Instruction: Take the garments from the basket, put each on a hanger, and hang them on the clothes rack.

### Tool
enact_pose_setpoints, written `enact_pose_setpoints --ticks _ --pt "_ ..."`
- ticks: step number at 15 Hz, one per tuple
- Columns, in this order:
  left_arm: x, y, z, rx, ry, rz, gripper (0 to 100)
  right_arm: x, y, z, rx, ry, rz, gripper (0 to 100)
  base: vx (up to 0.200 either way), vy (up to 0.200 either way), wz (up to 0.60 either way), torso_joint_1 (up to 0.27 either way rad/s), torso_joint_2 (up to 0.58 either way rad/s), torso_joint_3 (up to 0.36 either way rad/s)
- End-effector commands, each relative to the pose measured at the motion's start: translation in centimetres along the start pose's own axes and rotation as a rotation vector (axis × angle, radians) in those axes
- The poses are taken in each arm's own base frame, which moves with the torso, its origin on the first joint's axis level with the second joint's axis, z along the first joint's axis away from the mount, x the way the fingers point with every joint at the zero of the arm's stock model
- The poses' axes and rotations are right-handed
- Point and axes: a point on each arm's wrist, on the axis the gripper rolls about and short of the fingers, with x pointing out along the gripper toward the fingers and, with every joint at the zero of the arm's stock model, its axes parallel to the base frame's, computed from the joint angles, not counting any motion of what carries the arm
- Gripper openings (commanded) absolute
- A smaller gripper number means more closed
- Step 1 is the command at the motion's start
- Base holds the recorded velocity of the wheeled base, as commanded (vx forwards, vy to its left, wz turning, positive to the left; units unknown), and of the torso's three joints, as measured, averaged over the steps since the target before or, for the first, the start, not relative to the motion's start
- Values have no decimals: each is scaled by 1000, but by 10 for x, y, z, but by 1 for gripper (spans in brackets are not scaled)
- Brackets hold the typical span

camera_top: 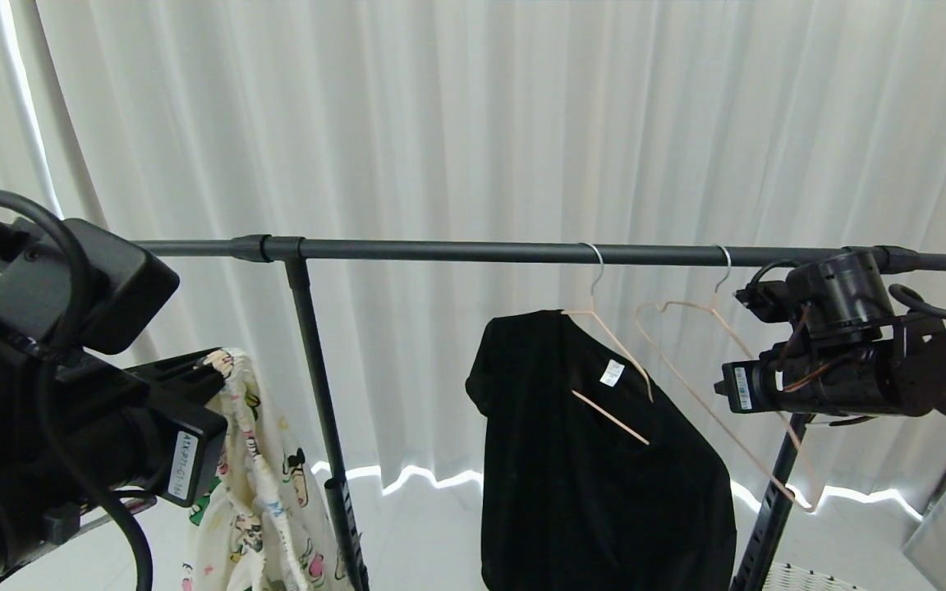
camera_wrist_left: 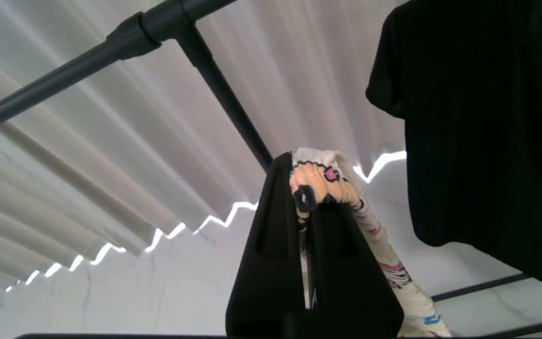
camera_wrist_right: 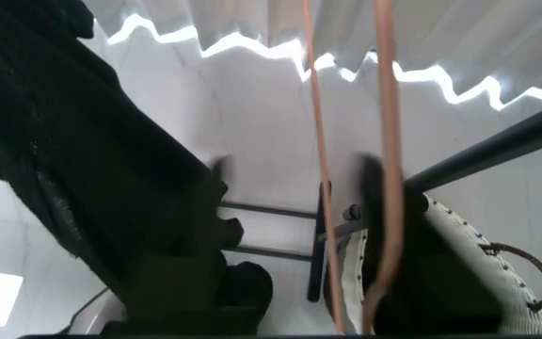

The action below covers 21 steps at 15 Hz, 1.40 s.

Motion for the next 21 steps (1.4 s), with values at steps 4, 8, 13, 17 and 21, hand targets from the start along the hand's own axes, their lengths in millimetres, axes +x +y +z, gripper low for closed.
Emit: enact_pose_setpoints --ticks 4,8,13,17,21 --pt "0 0 0 6 -2 0 0 2 -1 1 16 -3 -3 0 0 0 0 0 0 0" --pt "-1 1 1 4 -5 1 0 -11 -1 9 33 -74 10 0 0 0 0 0 0 0" --pt "-1 2 3 10 -28 7 0 -39 -3 16 40 -151 25 0 0 0 0 0 0 0" --pt "-1 2 7 24 -55 15 0 -55 -5 18 39 -190 32 0 0 0 0 0 0 0" --pt "-1 2 7 47 -57 17 0 -79 -9 4 30 -212 36 0 -50 0 0 1 -1 2"
